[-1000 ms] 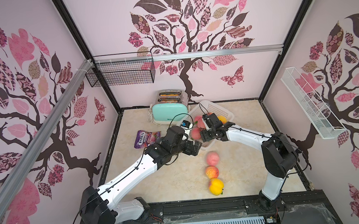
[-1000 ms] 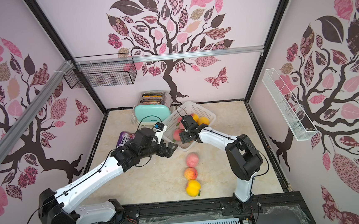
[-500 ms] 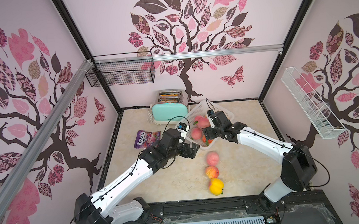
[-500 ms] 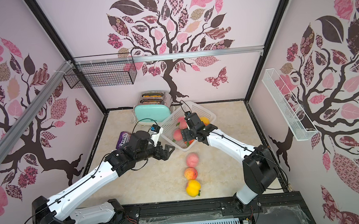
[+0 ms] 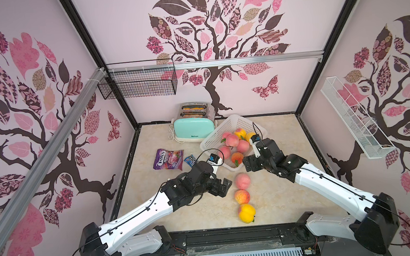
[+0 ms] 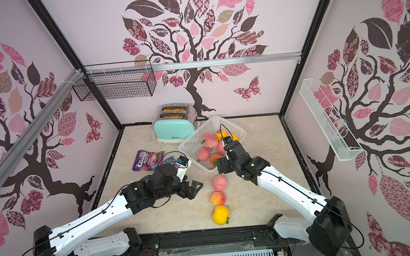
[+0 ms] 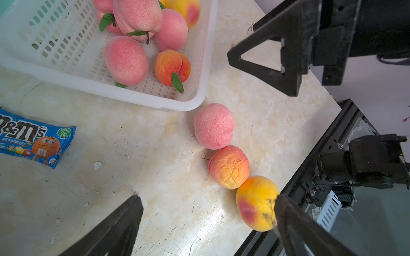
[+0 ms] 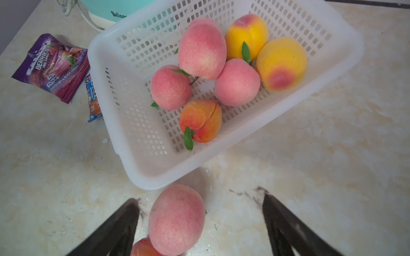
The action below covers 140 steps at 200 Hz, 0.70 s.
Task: Put the peaches into the basket
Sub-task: Place the peach in the basket, then pick up the peach from the center of the board.
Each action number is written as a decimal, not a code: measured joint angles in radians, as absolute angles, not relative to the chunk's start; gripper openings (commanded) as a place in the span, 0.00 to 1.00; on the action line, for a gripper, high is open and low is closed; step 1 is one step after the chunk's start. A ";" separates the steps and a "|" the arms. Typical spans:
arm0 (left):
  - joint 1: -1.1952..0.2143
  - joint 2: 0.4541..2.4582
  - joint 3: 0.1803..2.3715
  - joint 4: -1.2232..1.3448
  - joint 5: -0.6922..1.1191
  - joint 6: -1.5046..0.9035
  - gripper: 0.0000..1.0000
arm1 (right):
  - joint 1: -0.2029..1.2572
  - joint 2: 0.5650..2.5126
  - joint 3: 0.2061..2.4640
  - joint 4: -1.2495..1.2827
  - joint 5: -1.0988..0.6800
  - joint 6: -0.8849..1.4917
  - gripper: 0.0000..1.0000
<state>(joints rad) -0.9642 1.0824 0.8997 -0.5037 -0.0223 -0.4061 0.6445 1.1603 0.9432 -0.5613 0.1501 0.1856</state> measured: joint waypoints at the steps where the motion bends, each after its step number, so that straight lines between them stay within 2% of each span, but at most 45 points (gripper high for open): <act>1: -0.966 1.081 0.898 -0.504 -0.023 -0.408 0.97 | 0.646 1.157 0.941 -0.562 0.150 0.187 0.90; 54: -1.034 1.039 0.846 -0.504 -0.068 -0.454 0.97 | 0.738 0.979 0.785 -0.621 0.162 0.304 0.90; 140: -1.106 0.934 0.727 -0.519 -0.116 -0.532 0.97 | 0.938 0.811 0.667 -0.695 0.200 0.497 0.91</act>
